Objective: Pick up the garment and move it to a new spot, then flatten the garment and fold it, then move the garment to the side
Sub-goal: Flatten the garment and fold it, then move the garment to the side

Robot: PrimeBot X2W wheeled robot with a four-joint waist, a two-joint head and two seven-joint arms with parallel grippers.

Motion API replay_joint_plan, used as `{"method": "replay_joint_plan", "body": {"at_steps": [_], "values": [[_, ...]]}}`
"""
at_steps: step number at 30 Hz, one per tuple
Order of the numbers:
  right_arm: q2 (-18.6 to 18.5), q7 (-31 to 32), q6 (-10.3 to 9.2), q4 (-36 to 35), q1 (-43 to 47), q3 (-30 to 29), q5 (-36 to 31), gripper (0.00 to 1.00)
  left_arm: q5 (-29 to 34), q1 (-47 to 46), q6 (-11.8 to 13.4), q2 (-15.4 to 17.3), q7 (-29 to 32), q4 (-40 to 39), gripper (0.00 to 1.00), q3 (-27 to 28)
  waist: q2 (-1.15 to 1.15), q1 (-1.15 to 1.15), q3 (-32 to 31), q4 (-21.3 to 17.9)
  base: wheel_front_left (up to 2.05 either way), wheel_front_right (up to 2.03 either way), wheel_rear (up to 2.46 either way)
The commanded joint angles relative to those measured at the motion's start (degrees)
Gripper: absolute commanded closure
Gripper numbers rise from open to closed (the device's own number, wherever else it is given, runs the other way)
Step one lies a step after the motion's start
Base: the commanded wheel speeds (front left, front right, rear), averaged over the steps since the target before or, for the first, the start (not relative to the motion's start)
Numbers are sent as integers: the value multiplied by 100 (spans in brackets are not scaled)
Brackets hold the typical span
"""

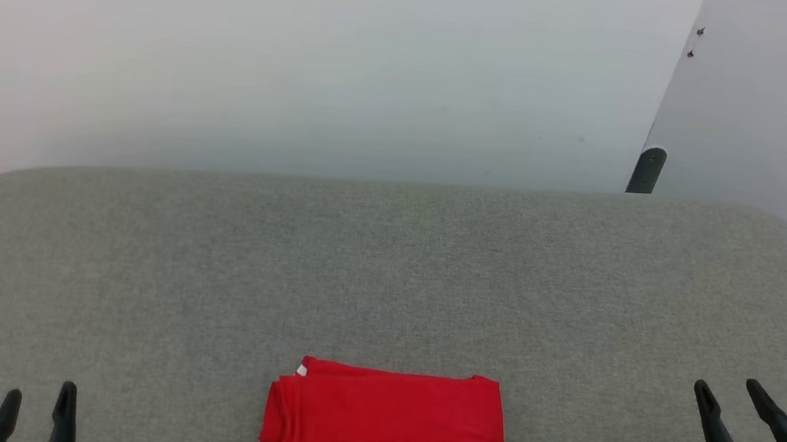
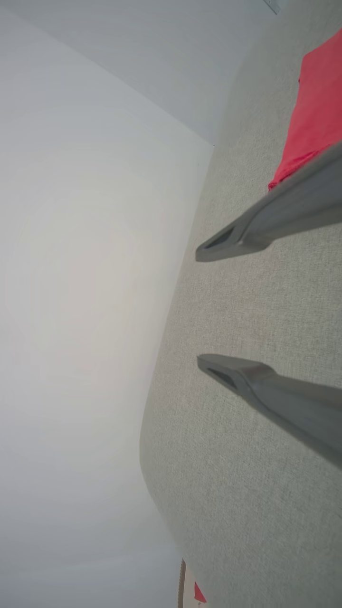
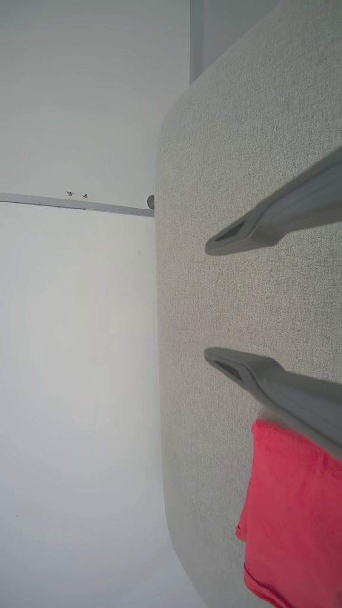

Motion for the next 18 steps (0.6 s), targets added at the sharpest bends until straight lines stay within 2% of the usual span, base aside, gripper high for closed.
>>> {"method": "replay_joint_plan", "body": {"at_steps": [1,11,18], "values": [[34,-36,-2,-31,63,-57,-26,0,51,38,-45,-21,3,11,0,24,0,0,-4,16,0,0,0],[149,64,-2,-181,216,-243,-173,0,155,-64,-85,-133,2,48,0,55,0,0,-14,92,0,0,0],[205,234,-2,-214,164,-23,-93,0,162,-107,-86,-115,2,44,0,79,0,0,22,353,0,0,0]]}}
